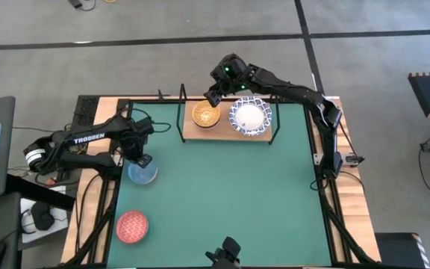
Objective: Place and stack bowls onto a shelf
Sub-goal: Stack the blue bowl on the yellow bowl on the shelf
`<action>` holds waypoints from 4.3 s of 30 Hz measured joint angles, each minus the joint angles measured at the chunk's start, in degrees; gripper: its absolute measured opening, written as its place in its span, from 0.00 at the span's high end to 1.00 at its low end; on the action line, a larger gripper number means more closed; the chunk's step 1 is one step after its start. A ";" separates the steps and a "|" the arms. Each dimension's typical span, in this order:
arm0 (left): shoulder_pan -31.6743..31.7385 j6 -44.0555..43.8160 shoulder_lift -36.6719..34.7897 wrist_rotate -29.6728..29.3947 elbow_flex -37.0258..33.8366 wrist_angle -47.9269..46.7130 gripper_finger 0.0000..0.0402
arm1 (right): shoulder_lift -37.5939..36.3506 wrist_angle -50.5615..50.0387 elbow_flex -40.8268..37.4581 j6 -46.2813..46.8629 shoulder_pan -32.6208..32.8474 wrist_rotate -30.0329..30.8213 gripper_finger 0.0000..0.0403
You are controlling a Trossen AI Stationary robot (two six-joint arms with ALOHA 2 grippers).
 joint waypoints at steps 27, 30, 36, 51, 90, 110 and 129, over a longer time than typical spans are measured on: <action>-1.93 -7.93 -10.54 -23.34 27.36 4.56 1.00 | 0.05 16.61 -0.04 -2.33 9.02 -10.28 0.40; -3.22 -7.43 -10.14 -27.95 28.75 9.02 1.00 | 0.05 19.96 -0.04 -5.28 10.53 -6.19 0.40; -4.13 -6.05 -10.10 -33.83 28.76 17.95 1.00 | 0.03 21.16 2.90 -13.25 13.03 2.88 0.40; -10.72 -4.81 -7.02 -42.70 28.79 35.61 1.00 | 0.03 23.06 3.63 -21.00 15.13 20.97 0.40; -20.02 -3.13 -5.55 -31.37 28.98 41.22 0.64 | 5.44 -11.95 3.41 8.37 0.41 7.83 0.82; -22.95 -10.50 -4.39 -27.49 28.83 32.35 0.64 | 9.49 -13.00 3.54 9.84 1.38 1.35 0.64; -25.41 -18.48 -4.39 -27.92 25.83 16.04 0.64 | 6.66 -9.41 3.63 10.48 -0.06 -5.92 0.45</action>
